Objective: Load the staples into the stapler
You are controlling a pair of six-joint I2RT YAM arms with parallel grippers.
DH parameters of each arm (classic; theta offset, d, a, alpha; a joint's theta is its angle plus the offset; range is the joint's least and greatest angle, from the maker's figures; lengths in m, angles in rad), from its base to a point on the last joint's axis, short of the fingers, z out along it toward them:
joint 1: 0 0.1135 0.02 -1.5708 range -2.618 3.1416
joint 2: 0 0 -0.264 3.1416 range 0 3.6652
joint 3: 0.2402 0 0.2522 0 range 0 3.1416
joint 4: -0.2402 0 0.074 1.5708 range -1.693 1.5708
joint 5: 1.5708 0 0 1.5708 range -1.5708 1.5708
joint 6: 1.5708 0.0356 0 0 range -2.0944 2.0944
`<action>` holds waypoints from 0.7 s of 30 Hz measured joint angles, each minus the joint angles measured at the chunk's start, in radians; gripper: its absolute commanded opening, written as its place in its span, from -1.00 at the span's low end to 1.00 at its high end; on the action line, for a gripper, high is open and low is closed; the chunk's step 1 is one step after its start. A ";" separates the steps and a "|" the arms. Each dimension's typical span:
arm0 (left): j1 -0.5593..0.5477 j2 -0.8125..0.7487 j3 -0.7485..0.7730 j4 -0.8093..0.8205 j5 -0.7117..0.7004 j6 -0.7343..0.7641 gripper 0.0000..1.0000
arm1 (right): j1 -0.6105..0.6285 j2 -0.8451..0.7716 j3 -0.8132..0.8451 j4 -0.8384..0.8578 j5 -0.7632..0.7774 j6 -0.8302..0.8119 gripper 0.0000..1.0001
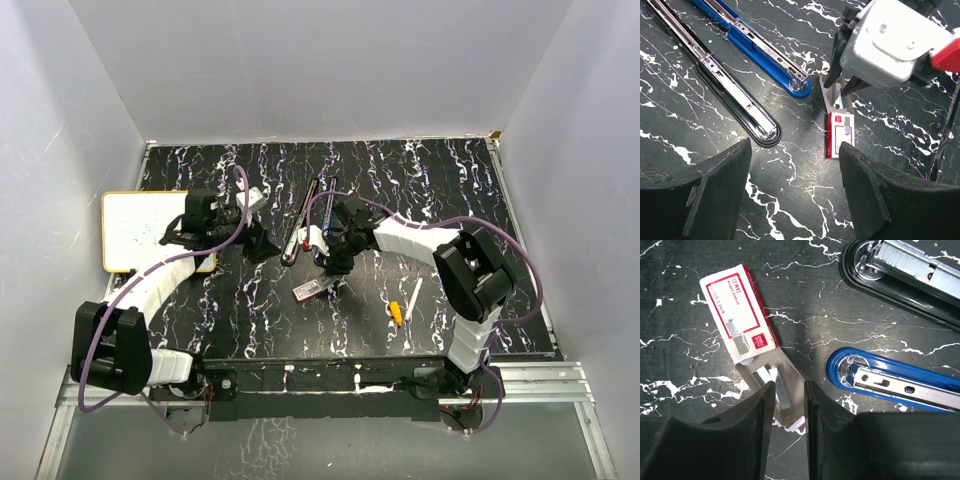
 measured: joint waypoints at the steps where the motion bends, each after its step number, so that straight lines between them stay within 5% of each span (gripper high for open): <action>1: 0.000 0.000 0.000 0.000 0.000 0.000 0.38 | 0.000 0.008 0.005 -0.002 0.000 0.001 -0.37; 21: 0.000 -0.008 0.000 0.000 -0.007 0.005 0.38 | 0.000 0.032 0.008 -0.034 0.008 -0.029 -0.44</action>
